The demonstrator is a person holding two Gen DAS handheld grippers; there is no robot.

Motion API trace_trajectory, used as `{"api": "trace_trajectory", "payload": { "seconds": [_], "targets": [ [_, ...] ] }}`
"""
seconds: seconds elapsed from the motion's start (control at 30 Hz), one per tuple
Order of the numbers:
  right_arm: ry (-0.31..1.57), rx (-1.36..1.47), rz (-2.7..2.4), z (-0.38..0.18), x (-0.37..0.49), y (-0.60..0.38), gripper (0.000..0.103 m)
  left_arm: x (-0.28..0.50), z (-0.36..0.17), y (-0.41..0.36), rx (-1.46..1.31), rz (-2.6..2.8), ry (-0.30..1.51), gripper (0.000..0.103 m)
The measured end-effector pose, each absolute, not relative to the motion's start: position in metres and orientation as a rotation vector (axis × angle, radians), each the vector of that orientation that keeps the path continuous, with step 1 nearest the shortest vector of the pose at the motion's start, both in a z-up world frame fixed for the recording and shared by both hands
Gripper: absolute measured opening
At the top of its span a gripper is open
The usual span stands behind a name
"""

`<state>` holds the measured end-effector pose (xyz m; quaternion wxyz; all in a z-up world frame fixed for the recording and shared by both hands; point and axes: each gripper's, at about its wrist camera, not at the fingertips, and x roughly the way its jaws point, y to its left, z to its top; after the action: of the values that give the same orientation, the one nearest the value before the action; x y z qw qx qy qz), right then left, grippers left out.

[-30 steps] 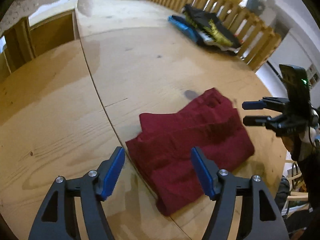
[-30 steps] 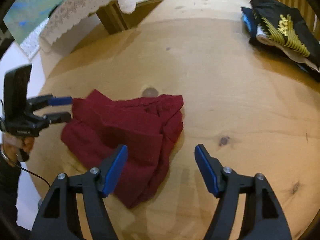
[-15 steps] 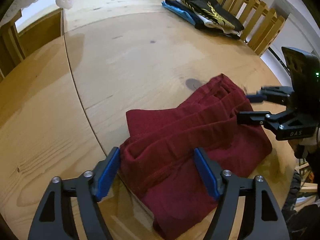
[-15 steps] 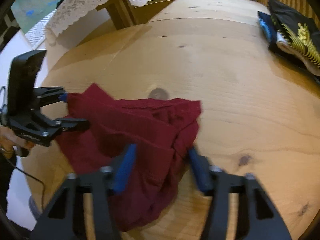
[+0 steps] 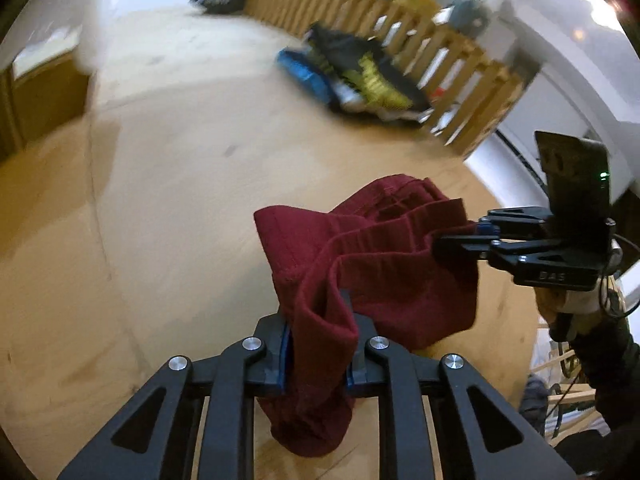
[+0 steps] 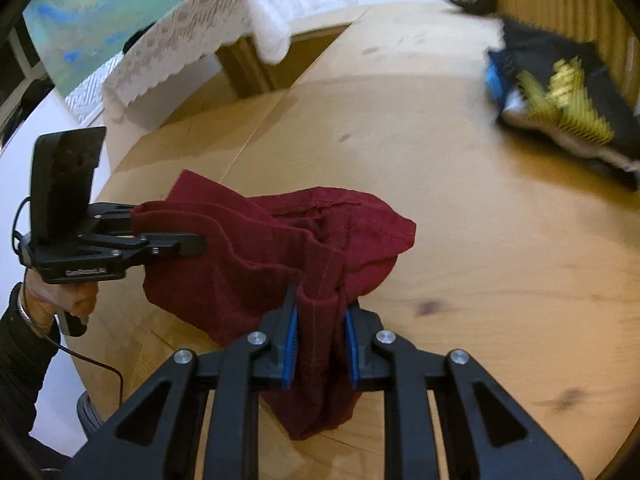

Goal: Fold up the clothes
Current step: 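Carry the red cloth with both grippers to the stack of dark clothes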

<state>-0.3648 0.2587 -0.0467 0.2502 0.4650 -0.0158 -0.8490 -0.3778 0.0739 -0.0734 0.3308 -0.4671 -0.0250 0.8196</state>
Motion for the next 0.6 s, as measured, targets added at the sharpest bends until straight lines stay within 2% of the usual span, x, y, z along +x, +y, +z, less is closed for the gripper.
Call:
{"api": "trace_trajectory", "payload": {
  "seconds": [0.3, 0.6],
  "targets": [
    [0.028, 1.137, -2.59, 0.023, -0.405, 0.362, 0.019, -0.455, -0.016, 0.188, -1.03, 2.168, -0.059, 0.017],
    [0.16, 1.072, -2.787, 0.045, -0.53, 0.44, 0.019, -0.581, -0.007, 0.291, -0.962, 2.218, -0.071, 0.017]
  ]
}}
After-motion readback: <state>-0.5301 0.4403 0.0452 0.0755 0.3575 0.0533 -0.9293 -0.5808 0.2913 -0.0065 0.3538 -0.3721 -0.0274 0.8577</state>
